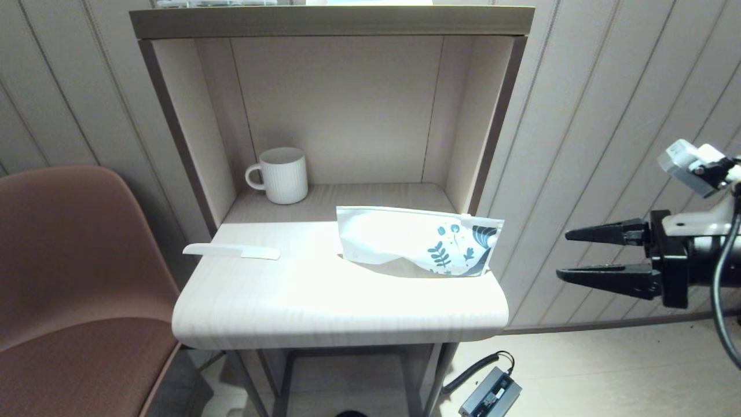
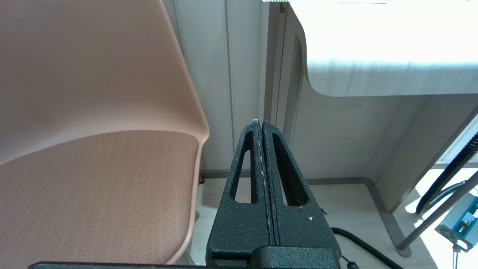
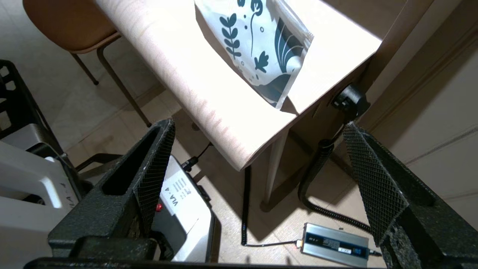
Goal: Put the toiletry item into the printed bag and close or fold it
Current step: Pick up the storage bag
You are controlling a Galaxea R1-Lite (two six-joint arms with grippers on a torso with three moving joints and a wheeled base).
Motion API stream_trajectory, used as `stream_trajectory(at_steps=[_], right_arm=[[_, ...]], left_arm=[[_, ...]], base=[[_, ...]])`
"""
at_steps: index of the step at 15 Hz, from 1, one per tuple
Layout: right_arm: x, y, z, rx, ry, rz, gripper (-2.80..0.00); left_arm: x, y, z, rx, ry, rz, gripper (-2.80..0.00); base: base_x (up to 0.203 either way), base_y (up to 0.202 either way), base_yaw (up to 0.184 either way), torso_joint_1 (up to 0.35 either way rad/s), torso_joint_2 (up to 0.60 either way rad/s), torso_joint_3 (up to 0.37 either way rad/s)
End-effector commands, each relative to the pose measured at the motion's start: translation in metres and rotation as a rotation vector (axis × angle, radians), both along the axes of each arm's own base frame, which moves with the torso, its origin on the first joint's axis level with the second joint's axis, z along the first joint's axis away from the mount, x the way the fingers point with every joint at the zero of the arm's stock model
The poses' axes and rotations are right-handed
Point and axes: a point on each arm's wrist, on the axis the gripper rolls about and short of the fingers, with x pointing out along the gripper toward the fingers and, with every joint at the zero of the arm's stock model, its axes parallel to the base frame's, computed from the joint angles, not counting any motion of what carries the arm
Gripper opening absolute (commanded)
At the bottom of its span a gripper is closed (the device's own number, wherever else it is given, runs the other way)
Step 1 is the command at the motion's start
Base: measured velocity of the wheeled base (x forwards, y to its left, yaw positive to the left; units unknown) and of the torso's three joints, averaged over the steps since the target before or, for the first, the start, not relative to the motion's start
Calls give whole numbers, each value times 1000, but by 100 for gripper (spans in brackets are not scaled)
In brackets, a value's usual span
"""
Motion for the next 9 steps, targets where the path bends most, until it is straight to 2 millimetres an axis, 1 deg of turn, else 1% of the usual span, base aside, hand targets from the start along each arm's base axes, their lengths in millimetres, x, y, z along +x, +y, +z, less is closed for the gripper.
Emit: stream_trajectory(at_steps=[1,5,9], right_arm=[[6,2,-6,1,1,15,0],[15,12,-11,5,26,68,0],[39,14,-14,5,50,78,0]], left_arm=[[0,0,0,0,1,0,-280],[0,0,0,0,2,0,-280],[0,0,0,0,1,0,-280]], base=[[0,0,0,0,0,0],[0,0,0,0,0,0],[0,0,0,0,0,0]])
